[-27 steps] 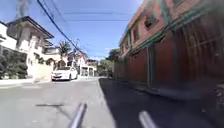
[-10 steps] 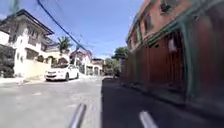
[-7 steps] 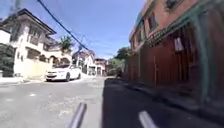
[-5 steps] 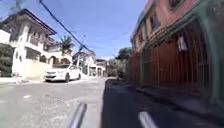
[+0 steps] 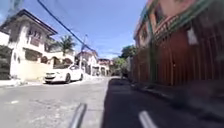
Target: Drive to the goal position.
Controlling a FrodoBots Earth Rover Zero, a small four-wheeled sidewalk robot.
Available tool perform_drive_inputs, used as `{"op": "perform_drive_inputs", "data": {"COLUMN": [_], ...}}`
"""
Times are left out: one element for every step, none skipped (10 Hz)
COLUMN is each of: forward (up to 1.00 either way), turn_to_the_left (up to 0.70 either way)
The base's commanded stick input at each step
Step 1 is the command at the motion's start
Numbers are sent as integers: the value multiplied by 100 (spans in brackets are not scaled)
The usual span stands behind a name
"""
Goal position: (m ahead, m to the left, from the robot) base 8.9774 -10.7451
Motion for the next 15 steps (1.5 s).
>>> {"op": "perform_drive_inputs", "data": {"forward": [100, 100, 100, 100, 100, 100, 100, 100, 100, 100, 100, 100, 100, 100, 100], "turn_to_the_left": [0, 0, 0, 0, 0, 0, 4, 12, 14, 5, 6, 5, 0, 12, 5]}}
